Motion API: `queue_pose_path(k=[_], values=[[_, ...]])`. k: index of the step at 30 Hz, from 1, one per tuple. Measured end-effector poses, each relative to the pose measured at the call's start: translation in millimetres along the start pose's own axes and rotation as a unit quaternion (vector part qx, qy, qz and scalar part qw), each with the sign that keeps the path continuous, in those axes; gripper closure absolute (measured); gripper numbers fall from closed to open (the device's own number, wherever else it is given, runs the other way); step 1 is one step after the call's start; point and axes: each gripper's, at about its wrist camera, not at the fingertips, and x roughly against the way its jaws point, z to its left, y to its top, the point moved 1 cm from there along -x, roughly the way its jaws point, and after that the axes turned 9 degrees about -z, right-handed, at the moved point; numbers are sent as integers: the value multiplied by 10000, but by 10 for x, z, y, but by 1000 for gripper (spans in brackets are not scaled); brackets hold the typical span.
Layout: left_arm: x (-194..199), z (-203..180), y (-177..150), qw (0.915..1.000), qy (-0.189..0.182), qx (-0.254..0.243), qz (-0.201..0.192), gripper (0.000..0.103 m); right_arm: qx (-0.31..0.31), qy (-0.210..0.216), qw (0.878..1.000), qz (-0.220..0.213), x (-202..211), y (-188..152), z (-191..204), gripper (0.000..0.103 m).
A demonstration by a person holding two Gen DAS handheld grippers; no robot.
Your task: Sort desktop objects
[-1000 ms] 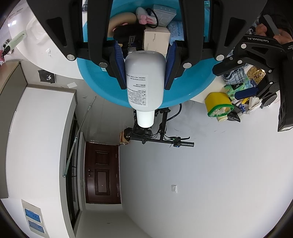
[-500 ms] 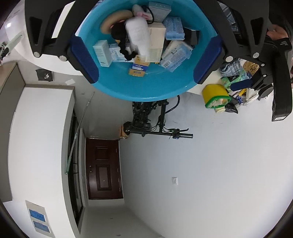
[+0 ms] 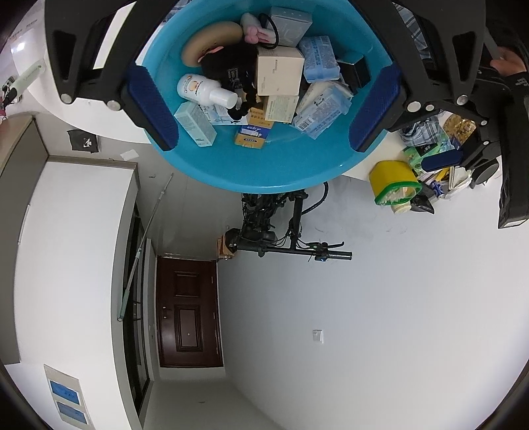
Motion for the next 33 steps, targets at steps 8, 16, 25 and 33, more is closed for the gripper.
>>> queue_pose_path(k=[8,16,25,33], values=[[5,30,7,10000,15,87,10,0,96,34,9998,160,-62,-38,53,0],[2,39,11,10000,10,71,5,0,183,76,9997,110,-22,-10,136,0],[4,41,13,10000,-26,72,12,0,172,61,9997,152,-40,-16,132,0],[-5,0,5,10000,-53,10,74,0,82,111,9997,187,-57,-26,101,0]])
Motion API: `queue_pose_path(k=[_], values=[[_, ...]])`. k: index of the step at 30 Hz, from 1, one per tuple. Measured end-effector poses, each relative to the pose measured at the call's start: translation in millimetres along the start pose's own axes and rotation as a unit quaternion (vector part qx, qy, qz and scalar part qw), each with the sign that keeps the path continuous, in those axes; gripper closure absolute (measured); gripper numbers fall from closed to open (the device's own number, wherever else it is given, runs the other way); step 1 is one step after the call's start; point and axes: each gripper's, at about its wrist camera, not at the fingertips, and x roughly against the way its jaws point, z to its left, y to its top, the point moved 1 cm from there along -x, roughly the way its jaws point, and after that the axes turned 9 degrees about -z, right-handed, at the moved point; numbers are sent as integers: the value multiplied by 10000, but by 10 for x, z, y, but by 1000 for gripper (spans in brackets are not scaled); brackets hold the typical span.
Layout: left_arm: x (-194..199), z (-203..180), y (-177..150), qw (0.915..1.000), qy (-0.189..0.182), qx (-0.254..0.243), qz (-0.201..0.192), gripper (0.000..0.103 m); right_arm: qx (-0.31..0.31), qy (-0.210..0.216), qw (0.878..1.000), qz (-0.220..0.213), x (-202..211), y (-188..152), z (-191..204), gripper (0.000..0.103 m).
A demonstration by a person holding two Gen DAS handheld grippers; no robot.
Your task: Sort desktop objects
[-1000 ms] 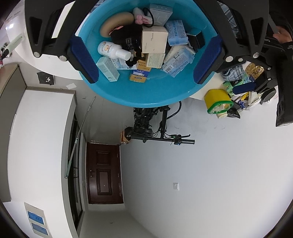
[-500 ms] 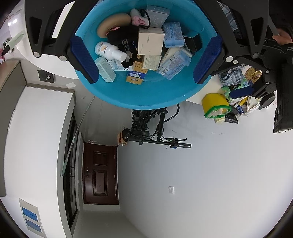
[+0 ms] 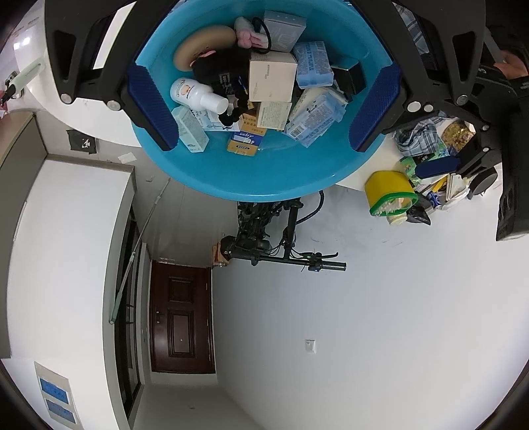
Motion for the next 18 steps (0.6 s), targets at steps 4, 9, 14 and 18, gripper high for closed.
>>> queue_pose_path(k=[4,9,14,18], values=[[-3,-15,-5,10000,-8,-29,4,0,-9,-2,10000,-13,1,-9,-1,0],[0,-28,-7,10000,-36,-30,-1,0,-6,-22,10000,14,-11,-12,9,0],[-3,-38,-13,10000,-63,-26,3,0,-15,-24,10000,47,-16,-15,3,0],[-4,-50,-20,10000,-72,-34,7,0,-55,3,10000,51,-13,-9,-13,0]])
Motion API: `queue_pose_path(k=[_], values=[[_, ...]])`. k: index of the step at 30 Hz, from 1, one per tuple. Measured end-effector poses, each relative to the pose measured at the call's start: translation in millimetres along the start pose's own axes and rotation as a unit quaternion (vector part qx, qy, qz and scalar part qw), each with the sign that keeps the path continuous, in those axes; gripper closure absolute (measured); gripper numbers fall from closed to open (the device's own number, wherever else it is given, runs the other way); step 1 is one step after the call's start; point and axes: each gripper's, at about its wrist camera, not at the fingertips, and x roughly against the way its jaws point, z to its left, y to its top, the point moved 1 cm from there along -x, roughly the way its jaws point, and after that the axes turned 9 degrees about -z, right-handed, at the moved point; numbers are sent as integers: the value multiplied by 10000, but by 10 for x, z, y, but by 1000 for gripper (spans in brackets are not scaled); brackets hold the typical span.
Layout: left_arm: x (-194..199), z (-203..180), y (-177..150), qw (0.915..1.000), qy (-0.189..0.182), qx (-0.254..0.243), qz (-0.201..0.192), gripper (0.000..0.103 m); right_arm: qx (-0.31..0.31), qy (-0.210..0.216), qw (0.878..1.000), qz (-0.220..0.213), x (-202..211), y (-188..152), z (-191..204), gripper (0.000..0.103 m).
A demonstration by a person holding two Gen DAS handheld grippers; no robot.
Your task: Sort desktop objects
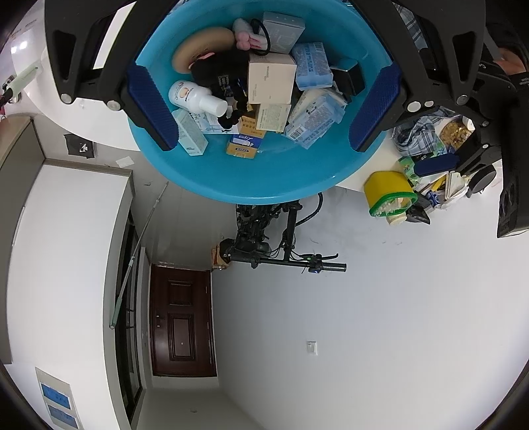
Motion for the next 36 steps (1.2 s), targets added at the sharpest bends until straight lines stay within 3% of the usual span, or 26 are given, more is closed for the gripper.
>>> queue_pose_path(k=[14,18,23,33,36], values=[[2,-22,1,10000,-4,-15,-1,0,156,-38,9999,16,49,44,104,0],[-1,-21,-1,10000,1,-13,3,0,198,-314,9993,57,79,69,84,0],[35,-12,19,10000,10,-19,2,0,55,-406,9991,-51,164,123,7,0],[262,-51,132,9994,-259,19,-220,0,367,-476,9970,-488,583,247,176,0],[304,-34,156,9991,-315,104,-253,0,338,-593,9975,-201,608,132,158,0]])
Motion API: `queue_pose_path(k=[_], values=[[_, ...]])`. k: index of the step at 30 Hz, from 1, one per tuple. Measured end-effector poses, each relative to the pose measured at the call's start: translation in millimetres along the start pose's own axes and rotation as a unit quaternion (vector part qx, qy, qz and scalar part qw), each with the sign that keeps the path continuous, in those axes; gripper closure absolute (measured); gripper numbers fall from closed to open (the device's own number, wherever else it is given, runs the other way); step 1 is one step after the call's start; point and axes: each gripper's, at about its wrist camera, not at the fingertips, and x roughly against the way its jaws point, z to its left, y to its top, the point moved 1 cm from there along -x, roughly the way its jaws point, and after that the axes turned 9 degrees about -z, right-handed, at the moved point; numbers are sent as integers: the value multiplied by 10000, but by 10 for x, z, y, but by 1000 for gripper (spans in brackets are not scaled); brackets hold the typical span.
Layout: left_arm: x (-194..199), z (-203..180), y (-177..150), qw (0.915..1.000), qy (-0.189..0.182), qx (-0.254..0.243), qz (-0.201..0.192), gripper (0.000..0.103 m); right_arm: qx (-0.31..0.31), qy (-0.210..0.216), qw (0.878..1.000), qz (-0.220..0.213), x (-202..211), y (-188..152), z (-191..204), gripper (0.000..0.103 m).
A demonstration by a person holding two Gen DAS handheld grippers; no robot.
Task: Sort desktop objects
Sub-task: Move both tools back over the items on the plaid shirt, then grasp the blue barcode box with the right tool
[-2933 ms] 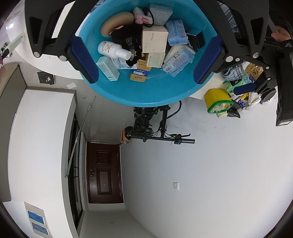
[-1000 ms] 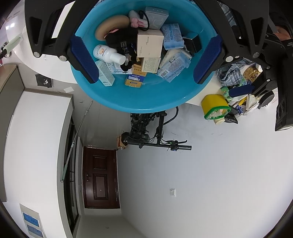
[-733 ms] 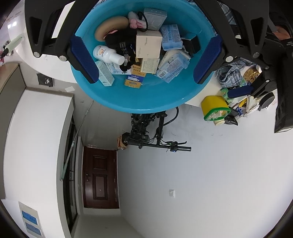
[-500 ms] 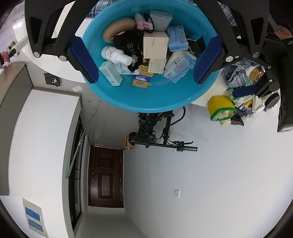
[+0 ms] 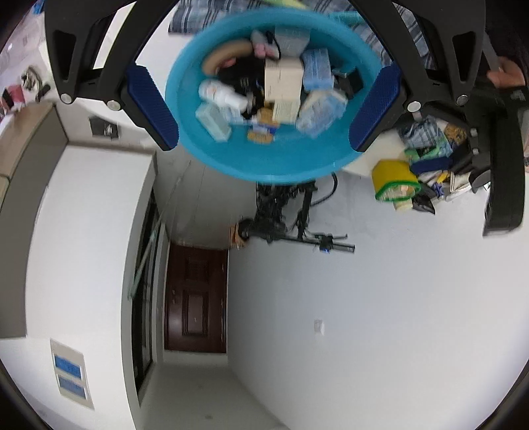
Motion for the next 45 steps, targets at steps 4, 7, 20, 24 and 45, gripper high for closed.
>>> queue_pose_path(k=[4,7,20,24,45], values=[[68,-5,40,9999,-47,124,-37,0,218,-236,9987,391,83,-386,17,0],[136,-57,61,9993,-315,164,-73,0,95,-333,9957,861,77,-834,22,0],[256,-190,95,9982,-574,84,-154,0,-917,670,9795,1665,189,-1998,289,0],[264,-166,101,9982,-562,122,-157,0,-848,364,9795,1791,117,-2042,238,0],[182,-232,52,9987,-508,-36,-48,0,-861,358,9769,1924,-84,-2106,279,0]])
